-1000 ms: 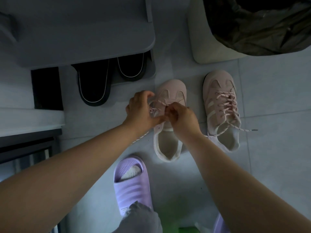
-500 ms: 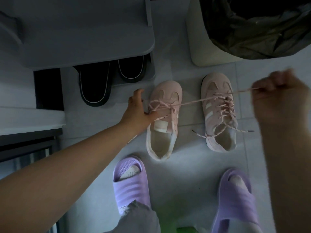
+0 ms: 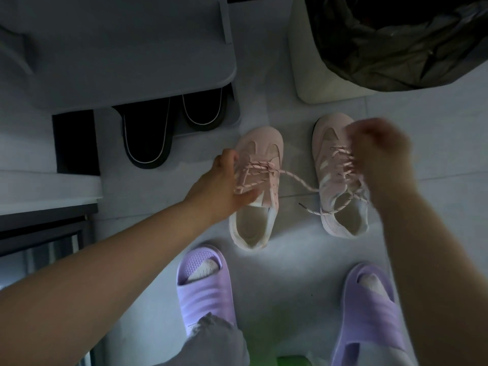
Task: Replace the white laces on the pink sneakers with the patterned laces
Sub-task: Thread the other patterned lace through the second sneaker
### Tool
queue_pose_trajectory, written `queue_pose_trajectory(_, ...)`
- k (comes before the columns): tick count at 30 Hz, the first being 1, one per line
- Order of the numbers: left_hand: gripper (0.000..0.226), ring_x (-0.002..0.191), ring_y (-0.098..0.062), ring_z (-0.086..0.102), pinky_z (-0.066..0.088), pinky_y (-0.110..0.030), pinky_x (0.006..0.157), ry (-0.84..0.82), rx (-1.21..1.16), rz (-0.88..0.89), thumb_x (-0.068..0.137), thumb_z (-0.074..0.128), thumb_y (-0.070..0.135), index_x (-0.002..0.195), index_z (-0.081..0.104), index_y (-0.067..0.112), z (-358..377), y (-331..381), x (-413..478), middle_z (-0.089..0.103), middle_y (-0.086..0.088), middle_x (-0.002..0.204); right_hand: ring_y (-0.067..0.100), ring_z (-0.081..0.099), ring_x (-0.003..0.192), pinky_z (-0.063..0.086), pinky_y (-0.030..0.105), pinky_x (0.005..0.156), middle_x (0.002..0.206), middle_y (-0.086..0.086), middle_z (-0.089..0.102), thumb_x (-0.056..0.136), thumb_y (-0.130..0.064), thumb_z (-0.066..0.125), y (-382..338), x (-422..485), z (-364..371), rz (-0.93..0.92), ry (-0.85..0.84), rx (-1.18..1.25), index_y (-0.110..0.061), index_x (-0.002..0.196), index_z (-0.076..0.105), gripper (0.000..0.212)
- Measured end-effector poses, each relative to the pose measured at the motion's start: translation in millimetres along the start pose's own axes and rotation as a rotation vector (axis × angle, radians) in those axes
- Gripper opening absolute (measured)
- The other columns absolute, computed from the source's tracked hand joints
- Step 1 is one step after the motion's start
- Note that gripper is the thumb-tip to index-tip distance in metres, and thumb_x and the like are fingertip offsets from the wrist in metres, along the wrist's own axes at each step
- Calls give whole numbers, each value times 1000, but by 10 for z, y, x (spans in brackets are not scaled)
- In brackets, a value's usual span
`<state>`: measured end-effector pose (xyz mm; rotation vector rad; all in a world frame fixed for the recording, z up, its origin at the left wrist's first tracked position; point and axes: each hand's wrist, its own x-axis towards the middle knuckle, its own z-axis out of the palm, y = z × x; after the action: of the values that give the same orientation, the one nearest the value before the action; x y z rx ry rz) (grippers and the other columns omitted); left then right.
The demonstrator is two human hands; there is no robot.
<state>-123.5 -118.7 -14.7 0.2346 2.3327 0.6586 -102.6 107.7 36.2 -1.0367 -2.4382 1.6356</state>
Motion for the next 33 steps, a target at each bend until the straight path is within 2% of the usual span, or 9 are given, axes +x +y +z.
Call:
queue_pose_trajectory(4, 31, 81, -19, 56, 35, -23, 67, -40, 57, 103, 80, 66, 36, 105, 58, 20, -205, 32, 29, 59, 3, 90, 22, 66, 72, 51, 26, 65, 84, 5, 72, 87, -14, 57, 194, -247, 407, -57, -518, -441, -20, 99, 67, 17)
queue_pose_trajectory(7, 15, 80, -13, 57, 35, -20, 71, 69, 19, 147, 82, 66, 26, 94, 71, 18, -315, -46, 136, 69, -1, 90, 21, 66, 75, 50, 28, 67, 78, 1, 70, 85, -17, 60, 331, -317, 488, -80, -479, -542, -17, 94, 66, 10)
queue_pose_trajectory(11, 16, 103, -31, 52, 33, -33, 87, 322, 201, 91, 81, 65, 19, 96, 71, 18, -300, -162, 212, 62, -9, 106, 24, 63, 73, 46, 30, 63, 77, 6, 70, 86, -11, 57, 426, -315, 479, -159, -376, -585, -11, 86, 70, 14)
queue_pose_trajectory(13, 18, 97, -34, 50, 28, -31, 82, 404, 190, 236, 79, 63, 14, 95, 71, 18, -230, -92, 166, 60, -12, 100, 23, 61, 72, 41, 27, 61, 80, 7, 70, 87, -11, 56, 445, -316, 484, -165, -387, -600, -11, 88, 71, 15)
queue_pose_trajectory(16, 18, 93, -28, 48, 23, -28, 77, 241, 147, 395, 77, 61, 23, 90, 72, 22, -61, 99, 92, 60, -6, 92, 25, 62, 78, 45, 30, 66, 86, 7, 71, 87, -11, 56, 459, -314, 506, -191, -398, -589, -12, 89, 71, 16)
queue_pose_trajectory(19, 27, 110, -26, 40, 24, -27, 86, 55, 157, 219, 77, 69, 27, 104, 68, 27, 96, 177, 94, 54, -1, 109, 28, 64, 83, 48, 33, 72, 89, 8, 72, 87, -11, 56, 463, -312, 520, -207, -397, -567, -12, 92, 72, 17)
queue_pose_trajectory(25, 26, 108, -30, 42, 34, -36, 94, 116, 144, 128, 77, 69, 33, 103, 69, 31, 204, 183, 167, 54, -2, 111, 28, 65, 83, 49, 34, 72, 90, 7, 72, 84, -12, 60, 486, -313, 573, -209, -396, -545, -14, 88, 74, 15)
queue_pose_trajectory(31, 19, 108, -28, 40, 24, -29, 88, 137, 67, 54, 84, 63, 34, 100, 70, 30, 285, 247, 205, 52, -3, 110, 14, 65, 80, 40, 8, 58, 76, -6, 67, 78, -25, 71, 525, -263, 670, 120, -310, -276, -24, 79, 67, 4)
queue_pose_trajectory(33, 23, 111, -28, 37, 23, -29, 88, 77, 154, 65, 88, 56, 32, 107, 66, 25, 286, 238, 233, 47, -4, 118, 12, 61, 76, 42, 16, 59, 78, -9, 62, 72, -34, 75, 533, -269, 700, 192, -308, -211, -22, 88, 57, 27)
